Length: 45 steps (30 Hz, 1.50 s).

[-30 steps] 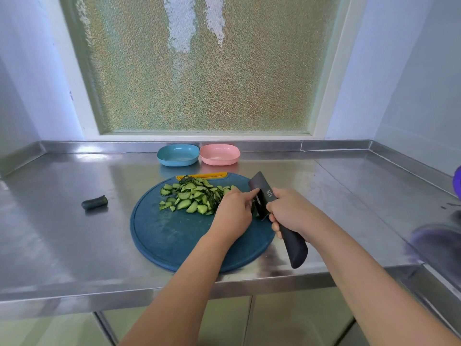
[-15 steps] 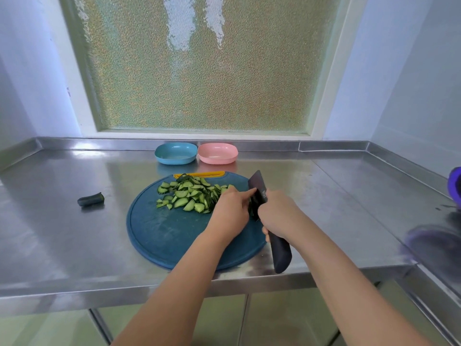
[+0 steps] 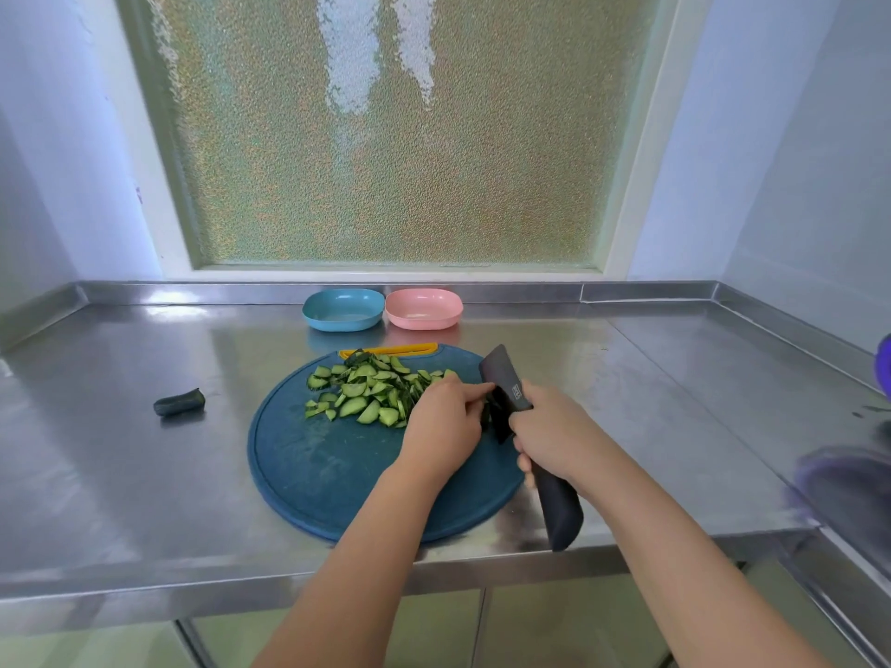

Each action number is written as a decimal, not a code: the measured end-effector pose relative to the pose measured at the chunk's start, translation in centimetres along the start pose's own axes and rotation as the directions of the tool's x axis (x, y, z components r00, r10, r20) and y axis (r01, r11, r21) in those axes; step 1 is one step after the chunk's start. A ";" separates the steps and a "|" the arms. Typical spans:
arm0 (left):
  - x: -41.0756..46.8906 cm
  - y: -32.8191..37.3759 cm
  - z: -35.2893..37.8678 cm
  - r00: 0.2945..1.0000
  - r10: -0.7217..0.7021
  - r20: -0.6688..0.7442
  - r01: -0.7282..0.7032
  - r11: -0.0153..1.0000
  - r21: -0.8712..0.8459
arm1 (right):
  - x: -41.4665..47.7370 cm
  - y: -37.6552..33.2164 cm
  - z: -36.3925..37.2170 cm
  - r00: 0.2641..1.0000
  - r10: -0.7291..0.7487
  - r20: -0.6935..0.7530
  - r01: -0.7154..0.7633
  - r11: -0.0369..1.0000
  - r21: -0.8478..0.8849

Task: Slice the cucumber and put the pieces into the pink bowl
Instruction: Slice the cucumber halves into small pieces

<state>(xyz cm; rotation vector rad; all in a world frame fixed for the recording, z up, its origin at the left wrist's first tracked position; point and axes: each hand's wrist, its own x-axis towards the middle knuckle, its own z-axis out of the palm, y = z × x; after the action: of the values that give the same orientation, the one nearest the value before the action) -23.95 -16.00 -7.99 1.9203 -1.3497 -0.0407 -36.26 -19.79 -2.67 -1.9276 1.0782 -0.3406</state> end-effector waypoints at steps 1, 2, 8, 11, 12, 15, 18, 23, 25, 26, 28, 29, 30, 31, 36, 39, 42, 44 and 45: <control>0.0 0.0 0.0 1.000 -0.001 0.004 0.001 1.000 -0.018 | -0.1 -0.1 -0.2 1.000 -0.002 0.001 0.002 1.000 0.009; 0.0 -0.1 0.0 1.000 -0.001 0.009 0.001 1.000 -0.029 | -0.1 -0.3 -0.4 1.000 -0.001 0.006 0.001 1.000 0.010; -0.1 0.4 -0.4 1.000 0.023 0.003 -0.023 1.000 0.002 | 0.0 -0.5 -0.1 1.000 0.002 0.026 -0.003 1.000 0.016; -0.2 0.5 -0.5 0.999 0.029 0.013 -0.029 1.000 0.001 | 0.1 -0.5 0.1 1.000 0.003 0.026 -0.004 1.000 0.014; -0.3 0.5 -0.5 0.999 0.029 0.014 -0.029 1.000 0.000 | 0.1 -0.5 0.1 1.000 0.004 0.025 -0.004 1.000 0.010; -0.3 0.5 -0.4 1.000 0.020 0.021 -0.021 1.000 0.023 | 0.2 -0.5 0.2 1.000 0.013 0.022 -0.013 1.000 -0.006; -0.1 0.4 -0.3 0.999 0.013 0.034 -0.014 0.998 0.053 | 0.2 -0.7 0.3 0.999 0.028 0.032 -0.028 1.000 -0.008; 0.0 0.3 -0.3 0.999 0.008 0.042 -0.011 0.998 0.061 | 0.1 -0.7 1.1 1.000 0.027 0.012 -0.026 0.997 -0.072; -0.1 0.4 -0.4 0.999 -0.003 0.040 0.001 0.999 0.049 | -0.2 -0.4 2.2 0.999 -0.018 -0.029 0.013 0.987 -0.158; 0.0 0.4 -0.4 0.999 -0.010 0.037 0.009 0.999 0.043 | -0.3 -0.2 2.6 0.998 -0.038 -0.049 0.028 0.983 -0.182; 0.0 0.3 -0.3 0.999 -0.028 0.027 0.027 0.999 0.035 | -0.3 0.3 2.8 0.997 -0.046 -0.056 0.034 0.981 -0.191; 0.0 0.3 -0.2 0.999 -0.034 0.022 0.033 0.999 0.038 | -0.2 0.4 2.5 0.998 -0.038 -0.047 0.029 0.983 -0.180; 0.0 0.2 -0.2 0.999 -0.036 0.021 0.035 0.999 0.040 | -0.1 0.5 2.0 0.999 -0.030 -0.033 0.024 0.987 -0.156; -0.1 0.2 -0.2 0.999 -0.036 0.022 0.035 0.999 0.035 | 0.1 0.6 1.5 1.000 -0.023 -0.015 0.021 0.992 -0.128; -0.3 0.5 -0.6 0.999 -0.026 0.031 0.027 0.999 -0.023 | 0.9 0.7 0.2 0.997 0.027 0.070 -0.031 0.998 0.047; -0.3 0.5 -0.7 0.999 -0.023 0.026 0.024 0.999 -0.024 | 1.1 0.6 -0.2 0.996 0.030 0.086 -0.036 0.997 0.069; -0.3 0.4 -0.6 0.999 -0.025 0.026 0.026 0.999 -0.033 | 1.0 0.3 -0.3 0.996 0.033 0.088 -0.042 0.994 0.101; -0.3 0.4 -0.7 0.999 -0.025 0.022 0.026 0.999 -0.036 | 0.8 0.2 -0.4 0.995 0.035 0.091 -0.046 0.991 0.127; -0.3 0.4 -0.7 1.000 -0.023 0.020 0.024 0.999 -0.035 | 0.7 0.2 -0.4 0.995 0.036 0.093 -0.049 0.989 0.140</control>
<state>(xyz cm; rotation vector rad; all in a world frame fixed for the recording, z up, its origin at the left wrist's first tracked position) -24.10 -15.40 -7.43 1.9107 -1.3311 -0.0947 -36.18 -20.66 -2.66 -1.7746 1.0072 -0.2952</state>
